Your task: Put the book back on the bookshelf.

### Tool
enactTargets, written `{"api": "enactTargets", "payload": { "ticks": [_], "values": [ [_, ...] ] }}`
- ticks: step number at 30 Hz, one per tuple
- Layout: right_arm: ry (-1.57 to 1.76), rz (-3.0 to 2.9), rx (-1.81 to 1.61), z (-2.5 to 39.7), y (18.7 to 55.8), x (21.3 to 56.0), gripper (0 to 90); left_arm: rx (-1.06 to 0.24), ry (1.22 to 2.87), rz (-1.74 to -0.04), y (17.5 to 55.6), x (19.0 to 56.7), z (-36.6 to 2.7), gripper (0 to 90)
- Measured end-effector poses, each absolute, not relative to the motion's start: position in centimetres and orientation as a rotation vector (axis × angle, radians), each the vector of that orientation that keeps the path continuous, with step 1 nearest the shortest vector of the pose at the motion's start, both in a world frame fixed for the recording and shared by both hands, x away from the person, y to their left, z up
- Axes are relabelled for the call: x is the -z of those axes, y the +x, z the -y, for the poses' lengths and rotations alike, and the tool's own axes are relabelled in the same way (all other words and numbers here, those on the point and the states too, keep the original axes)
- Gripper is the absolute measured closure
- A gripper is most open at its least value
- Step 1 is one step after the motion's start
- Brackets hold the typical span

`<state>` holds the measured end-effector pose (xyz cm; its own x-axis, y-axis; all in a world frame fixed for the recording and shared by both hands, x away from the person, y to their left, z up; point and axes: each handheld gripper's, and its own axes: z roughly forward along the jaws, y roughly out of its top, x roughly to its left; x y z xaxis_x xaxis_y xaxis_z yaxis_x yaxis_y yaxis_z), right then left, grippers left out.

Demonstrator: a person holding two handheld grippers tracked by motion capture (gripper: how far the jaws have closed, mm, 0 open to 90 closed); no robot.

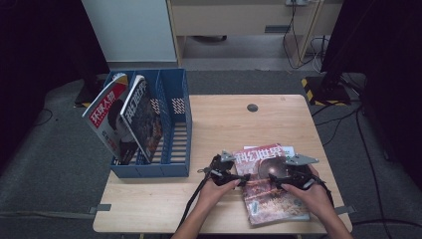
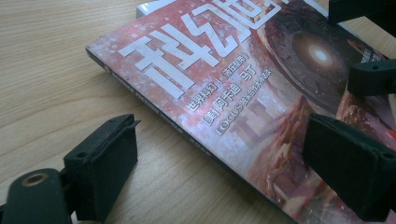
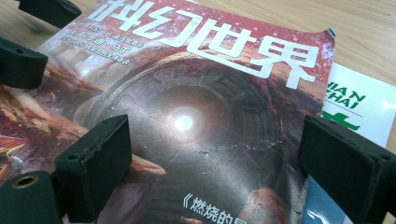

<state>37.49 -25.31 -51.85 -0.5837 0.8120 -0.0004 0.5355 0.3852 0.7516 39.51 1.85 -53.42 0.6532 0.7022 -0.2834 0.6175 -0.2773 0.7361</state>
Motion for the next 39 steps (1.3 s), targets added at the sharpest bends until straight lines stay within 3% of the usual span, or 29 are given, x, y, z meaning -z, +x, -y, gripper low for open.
{"api": "enactTargets", "payload": {
  "ticks": [16,34,35,36,37,39],
  "values": [
    [1.182,-2.275,-1.031,25.3,37.4,51.8,10.0,-0.104,1.947,-1.051,39.8,53.6,-1.2,10.1],
    [1.194,-2.275,-1.031,25.4,37.4,51.8,10.0,-0.111,1.797,-1.101,39.7,51.8,-2.5,38.6],
    [1.194,-2.273,-1.032,25.4,37.4,51.9,10.0,-0.063,1.800,-1.089,39.6,51.8,-2.6,41.8],
    [1.194,-2.274,-1.032,25.4,37.4,51.9,10.0,0.020,1.799,-1.062,39.5,52.0,-2.3,51.0],
    [1.194,-2.274,-1.033,25.4,37.4,51.9,9.9,0.038,1.813,-1.046,39.3,52.1,-2.0,50.4],
    [1.191,-2.274,-1.034,25.4,37.4,51.9,10.0,-0.102,1.870,-1.031,38.7,51.9,-0.6,49.6]
  ]
}}
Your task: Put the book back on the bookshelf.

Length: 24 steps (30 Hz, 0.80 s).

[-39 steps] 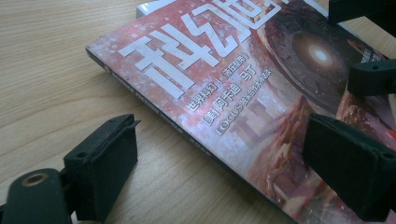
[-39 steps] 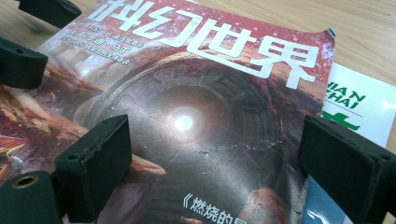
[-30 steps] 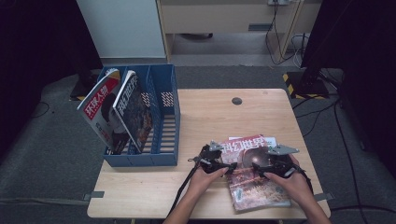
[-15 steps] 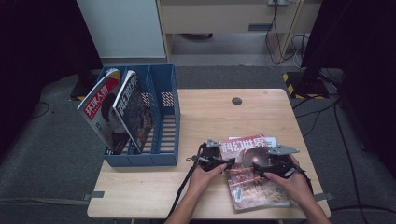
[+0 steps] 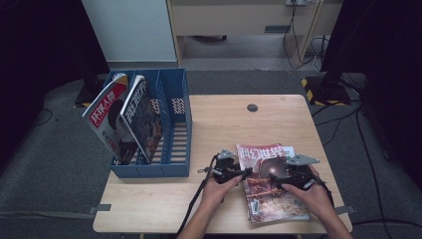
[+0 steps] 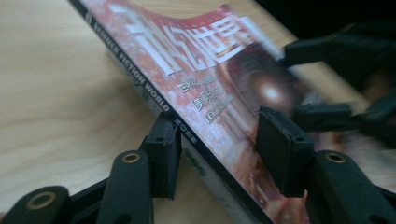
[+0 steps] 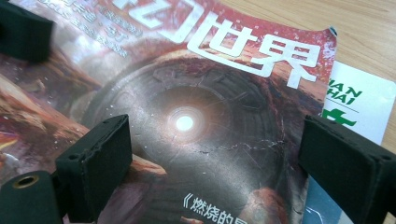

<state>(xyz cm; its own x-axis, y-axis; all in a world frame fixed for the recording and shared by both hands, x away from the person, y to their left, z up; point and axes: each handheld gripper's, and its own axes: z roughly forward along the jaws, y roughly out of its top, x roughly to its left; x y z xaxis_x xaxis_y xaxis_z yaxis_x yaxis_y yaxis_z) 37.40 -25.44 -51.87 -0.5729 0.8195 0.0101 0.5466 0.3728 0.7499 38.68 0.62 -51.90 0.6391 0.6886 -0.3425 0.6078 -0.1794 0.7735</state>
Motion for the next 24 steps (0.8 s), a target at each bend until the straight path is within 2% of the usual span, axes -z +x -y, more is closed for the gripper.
{"api": "enactTargets", "payload": {
  "ticks": [2,5,15,22,24],
  "values": [
    [1.189,-2.269,-1.033,25.5,37.4,51.9,10.0,-0.065,1.857,-1.036,38.9,51.9,-0.1,46.9],
    [1.193,-2.264,-1.035,25.5,37.4,51.9,10.0,-0.082,1.847,-1.005,39.1,51.4,0.0,49.4],
    [1.198,-2.269,-1.051,25.2,37.3,51.9,9.9,-0.021,1.899,-1.008,40.7,50.6,1.4,44.6],
    [1.183,-2.278,-1.055,25.2,37.3,51.9,10.0,-0.009,1.913,-1.040,41.1,50.7,1.9,49.3],
    [1.177,-2.279,-1.052,25.2,37.3,51.9,10.0,-0.005,1.910,-1.049,41.1,50.7,1.9,53.6]
  ]
}}
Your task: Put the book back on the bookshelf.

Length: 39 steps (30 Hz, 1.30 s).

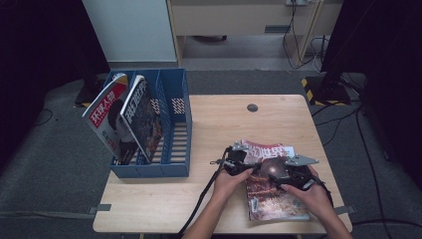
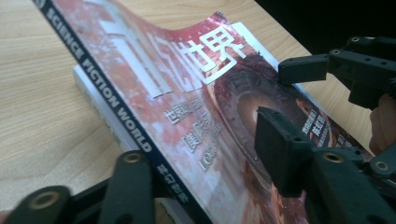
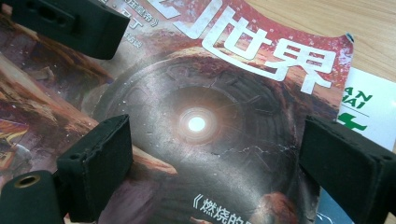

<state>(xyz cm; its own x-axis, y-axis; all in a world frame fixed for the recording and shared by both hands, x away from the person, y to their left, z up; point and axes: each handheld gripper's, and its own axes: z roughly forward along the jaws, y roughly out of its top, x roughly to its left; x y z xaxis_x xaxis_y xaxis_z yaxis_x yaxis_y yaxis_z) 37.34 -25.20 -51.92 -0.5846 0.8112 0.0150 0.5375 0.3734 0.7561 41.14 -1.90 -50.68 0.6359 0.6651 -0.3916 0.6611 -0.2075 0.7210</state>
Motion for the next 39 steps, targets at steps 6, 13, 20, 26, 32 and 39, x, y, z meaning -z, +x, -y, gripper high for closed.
{"api": "enactTargets", "payload": {
  "ticks": [6,13,20,26,32,39],
  "values": [
    [1.182,-2.281,-1.053,25.2,37.3,51.9,9.9,-0.006,1.896,-1.055,41.1,50.3,1.5,66.9],
    [1.185,-2.291,-1.060,25.3,37.4,51.8,9.5,-0.067,1.932,-0.998,40.8,49.6,1.9,70.8],
    [1.205,-2.290,-1.062,25.5,37.4,51.5,9.0,-0.118,1.923,-0.936,40.4,48.8,1.6,72.0],
    [1.229,-2.300,-1.075,25.9,37.7,51.6,6.3,-0.155,1.923,-0.873,40.3,47.8,0.7,73.9],
    [1.234,-2.325,-1.111,26.1,38.0,51.6,6.2,-0.181,1.926,-0.829,39.9,46.9,0.0,74.9],
    [1.223,-2.362,-1.134,25.8,38.7,51.2,6.7,-0.203,1.917,-0.762,39.4,46.0,-0.3,76.3]
  ]
}}
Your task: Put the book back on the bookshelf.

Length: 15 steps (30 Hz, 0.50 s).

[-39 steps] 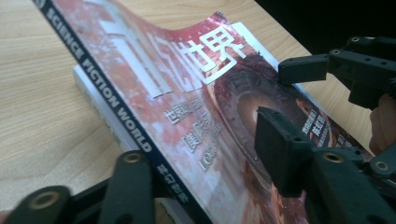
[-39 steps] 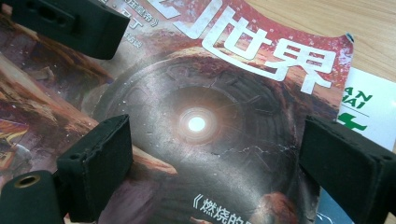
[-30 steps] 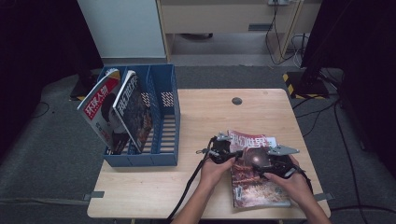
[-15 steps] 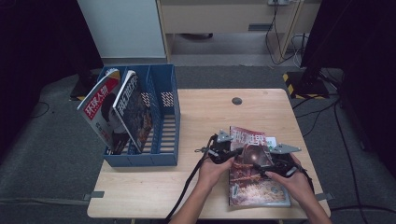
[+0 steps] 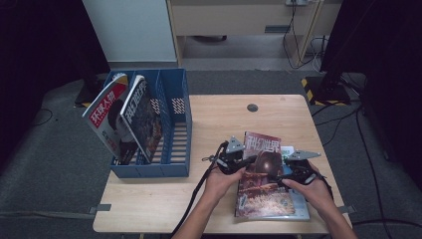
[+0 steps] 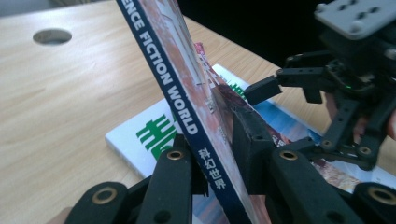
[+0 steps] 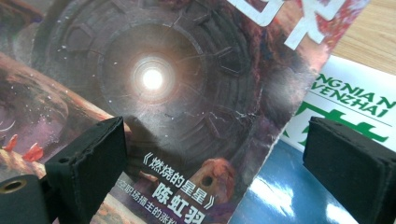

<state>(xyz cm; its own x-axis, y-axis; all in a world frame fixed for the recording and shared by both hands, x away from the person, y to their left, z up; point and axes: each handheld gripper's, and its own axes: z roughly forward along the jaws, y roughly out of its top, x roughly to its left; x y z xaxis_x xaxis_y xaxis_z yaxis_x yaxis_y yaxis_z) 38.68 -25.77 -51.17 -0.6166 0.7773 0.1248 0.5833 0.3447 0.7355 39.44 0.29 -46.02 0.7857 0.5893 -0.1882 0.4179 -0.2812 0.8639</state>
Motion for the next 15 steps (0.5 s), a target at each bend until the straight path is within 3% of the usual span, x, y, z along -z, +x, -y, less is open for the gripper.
{"api": "enactTargets", "payload": {
  "ticks": [15],
  "values": [
    [1.213,-2.465,-1.165,26.0,40.1,51.0,5.1,-0.209,1.929,-0.705,39.2,45.2,0.2,77.5]
  ]
}}
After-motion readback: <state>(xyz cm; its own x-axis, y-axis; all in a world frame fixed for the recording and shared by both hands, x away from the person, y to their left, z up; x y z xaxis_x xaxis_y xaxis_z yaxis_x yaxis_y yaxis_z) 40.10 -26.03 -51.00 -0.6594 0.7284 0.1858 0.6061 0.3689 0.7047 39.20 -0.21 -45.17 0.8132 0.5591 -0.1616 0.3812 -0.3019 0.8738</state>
